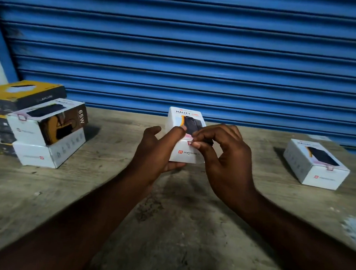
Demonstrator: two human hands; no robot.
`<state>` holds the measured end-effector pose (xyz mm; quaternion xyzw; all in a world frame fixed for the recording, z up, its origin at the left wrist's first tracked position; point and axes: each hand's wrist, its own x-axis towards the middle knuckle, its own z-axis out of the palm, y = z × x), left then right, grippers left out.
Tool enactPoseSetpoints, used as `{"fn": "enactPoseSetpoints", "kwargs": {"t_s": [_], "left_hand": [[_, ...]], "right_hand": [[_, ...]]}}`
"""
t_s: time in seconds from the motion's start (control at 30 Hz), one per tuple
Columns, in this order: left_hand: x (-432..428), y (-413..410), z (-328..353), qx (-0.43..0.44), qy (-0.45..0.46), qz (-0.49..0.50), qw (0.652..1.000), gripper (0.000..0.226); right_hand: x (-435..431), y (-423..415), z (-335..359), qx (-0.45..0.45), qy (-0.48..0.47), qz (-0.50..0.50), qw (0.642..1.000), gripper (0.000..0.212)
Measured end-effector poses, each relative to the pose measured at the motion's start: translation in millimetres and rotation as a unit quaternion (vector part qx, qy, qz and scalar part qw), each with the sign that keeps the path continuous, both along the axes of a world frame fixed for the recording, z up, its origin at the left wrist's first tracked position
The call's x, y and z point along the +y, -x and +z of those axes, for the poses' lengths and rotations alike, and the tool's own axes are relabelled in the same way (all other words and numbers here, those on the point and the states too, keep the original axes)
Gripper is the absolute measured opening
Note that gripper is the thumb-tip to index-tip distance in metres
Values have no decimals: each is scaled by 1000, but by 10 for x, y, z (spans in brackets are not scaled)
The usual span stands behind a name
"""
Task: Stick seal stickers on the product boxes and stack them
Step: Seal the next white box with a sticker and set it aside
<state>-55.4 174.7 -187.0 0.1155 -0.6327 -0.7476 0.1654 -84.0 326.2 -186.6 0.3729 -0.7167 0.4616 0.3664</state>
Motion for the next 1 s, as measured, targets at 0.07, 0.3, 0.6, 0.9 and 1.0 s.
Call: {"fn": "enactPoseSetpoints", "kwargs": {"t_s": [0.07,0.3,0.6,0.9,1.0], "left_hand": [[11,-9,-13,-5,1,-2,1000,102],[8,-17,-25,-8,18,8,1000,100],[-40,-159,49,-6,7,-30,999,28],[-82,-168,72,-13,27,-11,999,48],[-113,-163,74,-17,40,-19,999,53]], "right_hand": [[17,2,-16,4,-6,-1,1000,3],[12,25,-12,-6,-9,18,1000,1],[30,-43,130,-22,3,51,998,2],[91,15,287,16,-180,55,982,8],[114,14,368,23,-238,31,971,11]]}}
